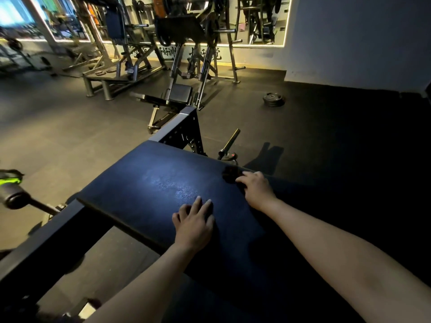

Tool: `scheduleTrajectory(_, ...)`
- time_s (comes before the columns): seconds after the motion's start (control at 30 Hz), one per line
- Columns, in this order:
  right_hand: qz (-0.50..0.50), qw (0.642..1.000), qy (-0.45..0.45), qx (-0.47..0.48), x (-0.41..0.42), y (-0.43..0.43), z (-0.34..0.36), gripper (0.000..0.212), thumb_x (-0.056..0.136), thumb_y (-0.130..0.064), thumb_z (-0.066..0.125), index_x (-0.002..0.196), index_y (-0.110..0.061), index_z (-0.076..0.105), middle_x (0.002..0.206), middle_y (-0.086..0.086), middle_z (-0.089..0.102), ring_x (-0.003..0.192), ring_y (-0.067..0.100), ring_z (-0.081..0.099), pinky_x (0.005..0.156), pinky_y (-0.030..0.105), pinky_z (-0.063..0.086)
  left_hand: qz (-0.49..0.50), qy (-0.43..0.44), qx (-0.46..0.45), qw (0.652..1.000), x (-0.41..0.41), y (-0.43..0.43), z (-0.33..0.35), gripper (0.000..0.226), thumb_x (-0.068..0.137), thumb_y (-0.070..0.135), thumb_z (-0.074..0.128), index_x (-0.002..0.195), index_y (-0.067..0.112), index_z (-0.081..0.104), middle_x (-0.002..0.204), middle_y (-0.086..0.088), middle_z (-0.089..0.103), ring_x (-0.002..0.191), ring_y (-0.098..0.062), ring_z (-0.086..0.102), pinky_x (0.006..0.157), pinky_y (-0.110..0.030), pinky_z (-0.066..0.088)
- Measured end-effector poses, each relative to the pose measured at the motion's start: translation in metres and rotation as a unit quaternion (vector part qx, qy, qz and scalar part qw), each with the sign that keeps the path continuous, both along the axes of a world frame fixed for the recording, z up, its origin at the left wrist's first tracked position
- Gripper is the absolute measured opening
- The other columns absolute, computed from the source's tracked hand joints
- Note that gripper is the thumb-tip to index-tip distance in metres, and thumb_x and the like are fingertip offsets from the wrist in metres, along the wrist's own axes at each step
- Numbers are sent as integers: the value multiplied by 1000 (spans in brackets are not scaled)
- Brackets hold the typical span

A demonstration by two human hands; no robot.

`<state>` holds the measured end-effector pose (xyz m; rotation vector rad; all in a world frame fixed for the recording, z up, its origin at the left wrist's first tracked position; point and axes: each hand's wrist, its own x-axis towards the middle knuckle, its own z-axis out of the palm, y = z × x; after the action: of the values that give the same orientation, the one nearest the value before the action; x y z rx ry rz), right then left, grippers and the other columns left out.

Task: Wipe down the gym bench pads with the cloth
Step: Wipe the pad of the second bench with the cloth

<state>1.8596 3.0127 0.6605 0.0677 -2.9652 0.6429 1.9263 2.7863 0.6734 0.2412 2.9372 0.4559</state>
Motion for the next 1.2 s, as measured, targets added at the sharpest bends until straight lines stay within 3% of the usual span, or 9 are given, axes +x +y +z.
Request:
scheduleTrajectory(0.13, -52, 997, -19, -53, -1, -16, 11, 48, 87, -7, 49, 131, -23, 60, 135, 2, 55, 119, 30, 43, 101, 39, 39, 23, -19, 6, 1000, -5, 0, -5, 55, 101, 51, 37, 153, 48, 24, 167, 15, 9, 148, -24, 7, 116, -48, 4)
scheduleTrajectory(0.27, 118, 992, 12, -50, 44, -60, 23, 59, 83, -16, 55, 140, -29, 49, 119, 5, 64, 104, 31, 52, 90, 35, 43, 39, -2, 37, 999, -7, -4, -9, 64, 96, 50, 43, 156, 39, 23, 166, 17, 14, 146, -22, 13, 115, -46, 8)
scheduleTrajectory(0.37, 206, 977, 26, -54, 67, -64, 25, 52, 85, -12, 56, 135, -26, 47, 101, 7, 61, 92, 27, 49, 78, 38, 44, 46, -8, 57, 997, -7, -3, -10, 67, 92, 41, 42, 156, 34, 23, 166, 14, 18, 146, -21, 11, 116, -46, 4)
scheduleTrajectory(0.47, 205, 977, 47, -29, 51, -40, 18, 37, 89, -10, 55, 123, -23, 60, 115, -1, 63, 95, 24, 49, 81, 42, 47, 51, -2, 40, 998, -5, 0, -8, 70, 91, 50, 36, 157, 36, 22, 166, 15, 15, 147, -22, 10, 117, -46, 4)
scheduleTrajectory(0.63, 133, 990, 35, 9, 4, 2, 10, 41, 88, -6, 52, 122, -24, 65, 126, -5, 61, 103, 24, 48, 91, 42, 46, 52, -1, -3, 999, -6, 8, 0, 58, 97, 46, 42, 153, 45, 25, 165, 15, 16, 143, -23, 13, 114, -46, 9)
scheduleTrajectory(0.87, -117, 993, -17, -27, -32, 22, 12, 42, 90, -6, 43, 125, -21, 60, 126, 9, 56, 111, 32, 44, 95, 41, 42, 46, -11, -13, 999, -10, 7, 1, 58, 95, 48, 41, 151, 48, 25, 163, 15, 17, 141, -23, 13, 114, -47, 9)
scheduleTrajectory(0.93, -80, 995, -22, -47, -35, -6, 18, 40, 89, -8, 48, 125, -21, 60, 125, 11, 57, 111, 32, 47, 94, 41, 43, 46, -12, -14, 999, -14, 5, 0, 58, 96, 50, 40, 152, 50, 23, 164, 16, 14, 139, -23, 14, 113, -46, 9)
scheduleTrajectory(1.1, 174, 984, 12, -32, -36, -68, 15, 40, 88, -13, 55, 126, -24, 64, 122, 3, 64, 106, 30, 51, 93, 42, 45, 52, -11, -34, 998, -18, 7, -3, 65, 90, 59, 27, 154, 50, 17, 167, 15, 6, 137, -21, 14, 112, -46, 10)
scheduleTrajectory(1.2, 117, 993, 26, -7, -48, -45, 15, 40, 90, -13, 52, 126, -26, 63, 124, 0, 61, 108, 27, 49, 91, 39, 44, 53, -8, -43, 998, -22, 9, -1, 70, 84, 59, 23, 154, 49, 18, 167, 13, 8, 135, -22, 17, 111, -45, 12)
